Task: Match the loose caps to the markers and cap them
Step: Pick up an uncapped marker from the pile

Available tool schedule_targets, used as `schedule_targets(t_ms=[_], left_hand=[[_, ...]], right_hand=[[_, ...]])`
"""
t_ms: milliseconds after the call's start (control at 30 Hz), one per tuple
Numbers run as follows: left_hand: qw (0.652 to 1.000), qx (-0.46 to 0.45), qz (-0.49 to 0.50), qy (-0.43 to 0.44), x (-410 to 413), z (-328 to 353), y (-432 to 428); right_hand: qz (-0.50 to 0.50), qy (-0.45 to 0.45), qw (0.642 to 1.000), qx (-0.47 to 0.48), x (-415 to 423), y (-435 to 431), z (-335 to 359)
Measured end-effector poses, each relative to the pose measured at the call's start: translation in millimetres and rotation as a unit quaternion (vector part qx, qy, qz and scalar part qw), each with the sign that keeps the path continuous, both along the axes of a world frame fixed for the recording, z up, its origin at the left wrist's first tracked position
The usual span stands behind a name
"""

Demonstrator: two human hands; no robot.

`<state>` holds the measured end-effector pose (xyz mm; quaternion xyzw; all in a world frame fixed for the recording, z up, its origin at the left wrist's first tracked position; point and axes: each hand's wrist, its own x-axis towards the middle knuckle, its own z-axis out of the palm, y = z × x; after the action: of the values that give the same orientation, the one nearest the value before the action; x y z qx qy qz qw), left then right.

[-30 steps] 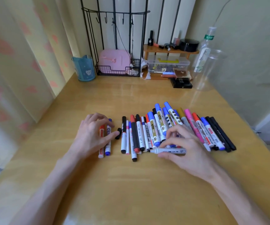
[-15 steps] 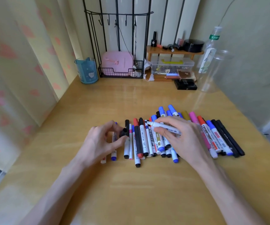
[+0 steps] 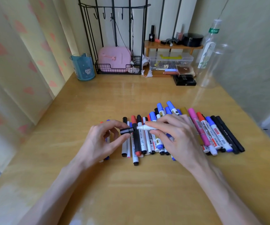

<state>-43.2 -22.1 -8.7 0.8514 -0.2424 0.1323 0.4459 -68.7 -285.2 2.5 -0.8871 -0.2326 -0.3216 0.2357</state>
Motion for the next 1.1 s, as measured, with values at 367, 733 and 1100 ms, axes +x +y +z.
schedule_targets(t_ms=[367, 733, 1100], left_hand=[[0.999, -0.029, -0.021, 0.026, -4, -3, -8], [0.997, -0.069, -0.015, 0.018, -9, -2, -20], [0.997, -0.076, -0.018, -0.003, -8, 1, -24]], right_hand=[[0.019, 0.008, 1.0, -0.017, -3, 5, -2], [0.007, -0.03, 0.999, 0.011, -4, 7, -2], [-0.029, -0.058, 0.998, 0.017, -12, 16, -1]])
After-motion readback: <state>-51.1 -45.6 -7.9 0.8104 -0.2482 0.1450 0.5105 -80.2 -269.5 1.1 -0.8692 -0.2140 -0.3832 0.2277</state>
